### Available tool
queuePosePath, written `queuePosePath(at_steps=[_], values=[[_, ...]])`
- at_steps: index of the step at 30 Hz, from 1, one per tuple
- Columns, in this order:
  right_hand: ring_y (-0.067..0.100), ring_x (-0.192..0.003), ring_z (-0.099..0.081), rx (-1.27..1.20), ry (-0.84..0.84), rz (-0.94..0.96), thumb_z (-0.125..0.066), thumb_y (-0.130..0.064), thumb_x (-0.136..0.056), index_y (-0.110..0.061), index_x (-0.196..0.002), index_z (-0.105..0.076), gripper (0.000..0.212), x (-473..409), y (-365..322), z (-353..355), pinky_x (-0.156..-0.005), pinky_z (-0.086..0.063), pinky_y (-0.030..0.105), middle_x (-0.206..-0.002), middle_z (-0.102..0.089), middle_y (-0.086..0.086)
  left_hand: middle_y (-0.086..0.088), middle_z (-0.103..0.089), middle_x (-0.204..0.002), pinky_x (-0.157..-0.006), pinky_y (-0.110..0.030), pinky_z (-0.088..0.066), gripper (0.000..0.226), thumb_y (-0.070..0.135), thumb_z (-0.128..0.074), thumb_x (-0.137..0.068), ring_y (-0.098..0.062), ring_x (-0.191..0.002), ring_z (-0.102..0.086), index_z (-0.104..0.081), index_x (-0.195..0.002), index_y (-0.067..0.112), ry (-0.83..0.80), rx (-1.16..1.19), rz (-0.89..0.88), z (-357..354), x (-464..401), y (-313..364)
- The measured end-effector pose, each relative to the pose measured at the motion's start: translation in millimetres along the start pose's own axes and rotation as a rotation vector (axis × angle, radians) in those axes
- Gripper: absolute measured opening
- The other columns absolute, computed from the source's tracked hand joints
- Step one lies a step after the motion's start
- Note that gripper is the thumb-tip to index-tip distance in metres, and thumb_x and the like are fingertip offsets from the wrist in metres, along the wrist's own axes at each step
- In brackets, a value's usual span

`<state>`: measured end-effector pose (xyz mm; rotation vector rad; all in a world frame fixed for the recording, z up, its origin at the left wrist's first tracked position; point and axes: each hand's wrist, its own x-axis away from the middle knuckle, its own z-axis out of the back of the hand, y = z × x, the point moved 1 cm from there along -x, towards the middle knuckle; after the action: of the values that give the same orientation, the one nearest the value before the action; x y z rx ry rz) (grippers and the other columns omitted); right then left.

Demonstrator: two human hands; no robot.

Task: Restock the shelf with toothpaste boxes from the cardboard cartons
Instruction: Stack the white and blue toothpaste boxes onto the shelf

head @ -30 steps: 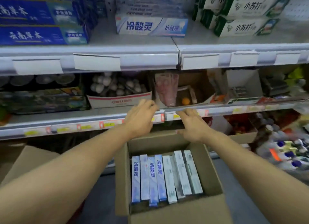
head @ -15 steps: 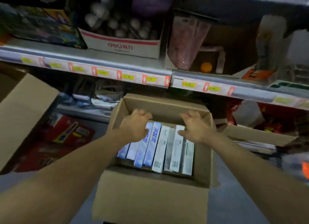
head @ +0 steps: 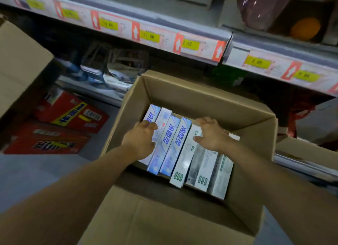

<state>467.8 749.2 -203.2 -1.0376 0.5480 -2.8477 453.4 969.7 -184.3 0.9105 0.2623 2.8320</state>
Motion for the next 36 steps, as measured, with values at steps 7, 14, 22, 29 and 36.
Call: queuePosePath(at_steps=[7,14,22,29,36], values=[[0.028,-0.138,-0.023,-0.073,0.010,-0.067,-0.051,-0.024,-0.094,-0.012,-0.146,-0.024,0.060,-76,13,-41,-0.110,-0.026,0.036,-0.150,-0.029,0.010,-0.002,-0.038,-0.137,-0.094,-0.037,-0.045,0.053,0.020,-0.058,-0.089,-0.019,-0.126,-0.034,-0.036,-0.137,0.019,0.039,0.011,-0.038,-30,-54,-16],[0.027,-0.132,-0.029,-0.089,0.012,-0.085,-0.048,-0.027,-0.095,-0.015,-0.134,-0.041,0.041,-94,19,-65,-0.106,-0.030,0.034,-0.142,-0.039,0.009,-0.002,-0.036,-0.140,-0.096,-0.034,-0.041,0.057,0.018,-0.058,-0.089,-0.019,-0.129,-0.031,-0.033,-0.141,0.018,0.023,0.010,-0.095,-44,-77,-20],[0.021,-0.108,-0.044,-0.279,0.076,0.017,-0.052,-0.012,-0.090,-0.019,-0.099,-0.052,0.011,-75,11,-57,-0.087,-0.040,0.032,-0.104,-0.054,0.002,-0.003,-0.039,-0.140,-0.101,-0.038,-0.041,0.060,0.022,-0.062,-0.087,-0.021,-0.131,-0.031,-0.033,-0.141,0.019,0.009,0.055,-0.135,-44,-78,-14],[0.020,-0.089,-0.057,-0.624,-0.004,0.038,-0.068,-0.013,-0.083,-0.025,-0.079,-0.048,0.024,-67,11,-44,-0.082,-0.047,0.035,-0.094,-0.057,0.000,-0.004,-0.050,-0.136,-0.097,-0.026,-0.039,0.062,0.026,-0.067,-0.085,-0.020,-0.125,-0.046,-0.037,-0.138,0.019,-0.102,0.334,-0.106,-51,-81,-8],[0.017,-0.098,-0.056,-0.909,-0.015,0.046,-0.061,0.006,-0.084,-0.012,-0.103,-0.060,0.026,-52,9,-27,-0.092,-0.046,0.028,-0.106,-0.060,0.010,-0.002,-0.053,-0.132,-0.090,-0.025,-0.040,0.062,0.019,-0.068,-0.085,-0.014,-0.113,-0.055,-0.037,-0.139,0.021,-0.316,0.786,-0.028,-42,-72,4]])
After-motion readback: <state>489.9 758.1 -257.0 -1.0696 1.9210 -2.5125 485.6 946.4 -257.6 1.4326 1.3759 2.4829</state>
